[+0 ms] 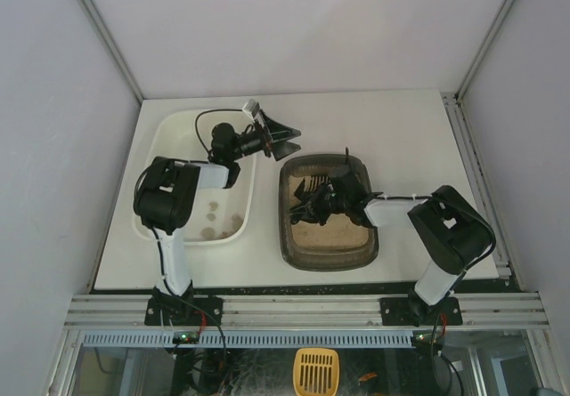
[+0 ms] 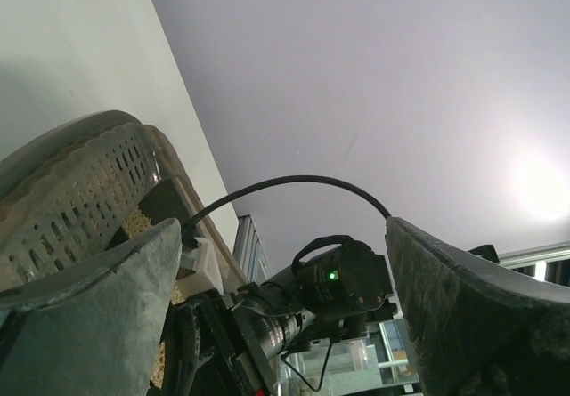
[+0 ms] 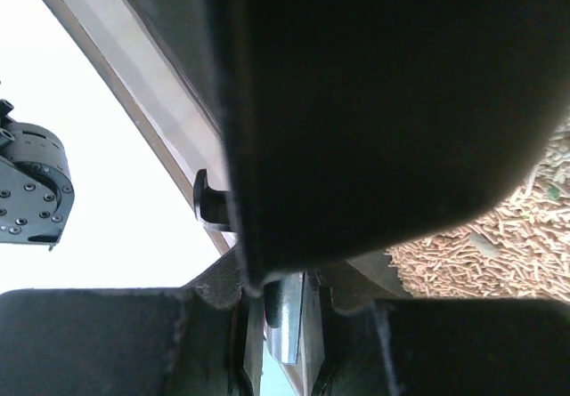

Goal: Clean the litter box

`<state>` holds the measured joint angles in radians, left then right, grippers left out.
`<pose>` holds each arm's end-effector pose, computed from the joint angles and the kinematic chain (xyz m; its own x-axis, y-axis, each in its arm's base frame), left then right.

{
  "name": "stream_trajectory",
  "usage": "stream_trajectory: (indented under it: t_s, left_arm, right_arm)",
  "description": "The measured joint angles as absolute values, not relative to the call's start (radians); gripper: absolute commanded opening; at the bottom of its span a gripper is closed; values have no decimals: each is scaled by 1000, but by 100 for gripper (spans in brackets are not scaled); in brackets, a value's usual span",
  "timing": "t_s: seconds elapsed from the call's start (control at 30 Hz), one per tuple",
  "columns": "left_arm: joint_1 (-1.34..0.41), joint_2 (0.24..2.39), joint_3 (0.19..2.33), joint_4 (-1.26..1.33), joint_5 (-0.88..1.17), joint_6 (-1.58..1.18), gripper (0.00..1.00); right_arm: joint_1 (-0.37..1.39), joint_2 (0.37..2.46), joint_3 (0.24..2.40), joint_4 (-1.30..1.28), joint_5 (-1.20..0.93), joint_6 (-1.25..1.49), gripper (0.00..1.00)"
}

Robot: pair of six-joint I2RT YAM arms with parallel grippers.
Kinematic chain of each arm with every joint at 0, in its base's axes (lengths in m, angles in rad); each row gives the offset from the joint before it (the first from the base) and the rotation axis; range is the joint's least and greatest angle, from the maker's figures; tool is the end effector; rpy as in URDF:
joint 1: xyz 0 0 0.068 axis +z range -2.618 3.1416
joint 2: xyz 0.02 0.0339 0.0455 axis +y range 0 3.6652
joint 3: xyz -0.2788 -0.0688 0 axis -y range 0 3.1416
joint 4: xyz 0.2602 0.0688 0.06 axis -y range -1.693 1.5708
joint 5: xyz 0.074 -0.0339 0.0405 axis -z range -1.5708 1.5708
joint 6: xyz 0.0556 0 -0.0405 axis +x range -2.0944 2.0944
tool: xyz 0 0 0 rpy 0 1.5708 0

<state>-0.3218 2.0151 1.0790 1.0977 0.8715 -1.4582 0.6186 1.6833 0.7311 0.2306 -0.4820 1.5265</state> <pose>0.4142 -0.1829 0.2089 -0.8972 -0.3751 -0.2332 0.2551 -0.0088 -0.9669 0.2650 0.2203 0.1319 -0.8204 0.5026 0.2727 0.5023 0.4057 0.7636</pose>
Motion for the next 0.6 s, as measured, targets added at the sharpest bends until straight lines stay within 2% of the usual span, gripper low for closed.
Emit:
stream_trajectory:
  t_s: [0.13,0.23,0.43,0.6]
  left_arm:
    - [-319,2036,1082,1075,896,-1446,100]
    - [-313,2045,1113,932,924,-1338,100]
    - [-304,2057,1399,295,910,-840,100]
    - [-303,2121,1607,-17,882,-576,100]
  right_arm:
    - [617,1674,719,236,-476,1487,0]
    - [617,1649,712,202,-476,1462,0]
    - [616,1553,698,75,-484,1444,0]
    - [609,1522,696,21,-508,1456,0]
